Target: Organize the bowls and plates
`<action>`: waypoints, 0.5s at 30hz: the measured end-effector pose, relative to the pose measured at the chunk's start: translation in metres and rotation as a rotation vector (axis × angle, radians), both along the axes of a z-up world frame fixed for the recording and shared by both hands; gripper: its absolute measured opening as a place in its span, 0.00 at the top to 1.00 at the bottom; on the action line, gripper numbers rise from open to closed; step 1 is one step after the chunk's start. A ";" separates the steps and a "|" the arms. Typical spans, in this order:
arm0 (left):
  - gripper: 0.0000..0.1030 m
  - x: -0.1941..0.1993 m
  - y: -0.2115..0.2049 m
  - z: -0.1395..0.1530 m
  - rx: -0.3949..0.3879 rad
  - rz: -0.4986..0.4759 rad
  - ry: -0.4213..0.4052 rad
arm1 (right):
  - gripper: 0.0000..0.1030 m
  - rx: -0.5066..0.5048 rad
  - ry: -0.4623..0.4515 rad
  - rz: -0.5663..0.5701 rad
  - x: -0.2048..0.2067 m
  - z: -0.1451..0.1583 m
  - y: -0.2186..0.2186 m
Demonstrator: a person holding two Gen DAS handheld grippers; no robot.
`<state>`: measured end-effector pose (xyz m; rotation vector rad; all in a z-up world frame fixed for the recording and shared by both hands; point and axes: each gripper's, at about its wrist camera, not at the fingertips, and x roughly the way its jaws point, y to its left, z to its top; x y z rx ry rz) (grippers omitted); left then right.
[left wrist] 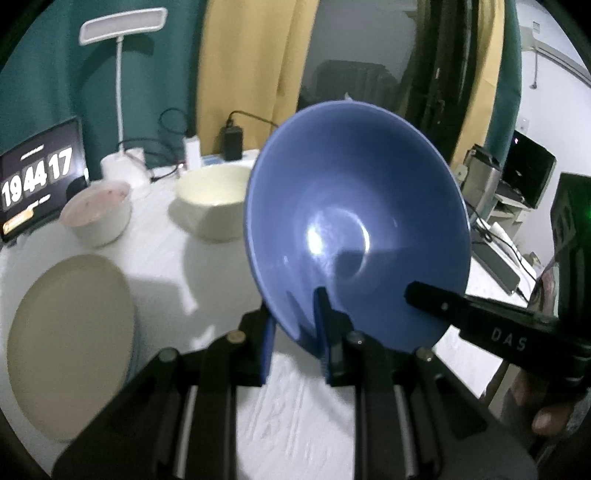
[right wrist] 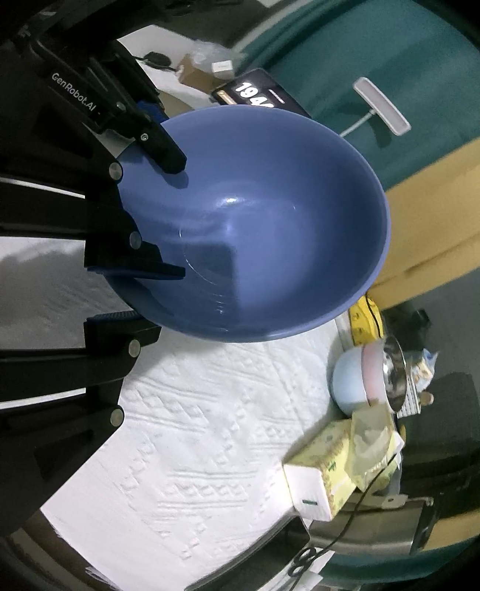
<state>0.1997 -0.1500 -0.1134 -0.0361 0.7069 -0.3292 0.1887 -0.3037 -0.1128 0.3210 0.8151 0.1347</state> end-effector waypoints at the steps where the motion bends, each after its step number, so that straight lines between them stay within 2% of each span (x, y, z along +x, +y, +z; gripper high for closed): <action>1: 0.81 -0.003 0.004 -0.002 -0.003 0.006 0.008 | 0.84 -0.005 0.008 0.007 -0.002 -0.001 0.004; 15: 0.80 -0.026 0.038 -0.016 -0.026 0.045 0.094 | 0.83 -0.038 0.099 0.068 -0.013 -0.012 0.037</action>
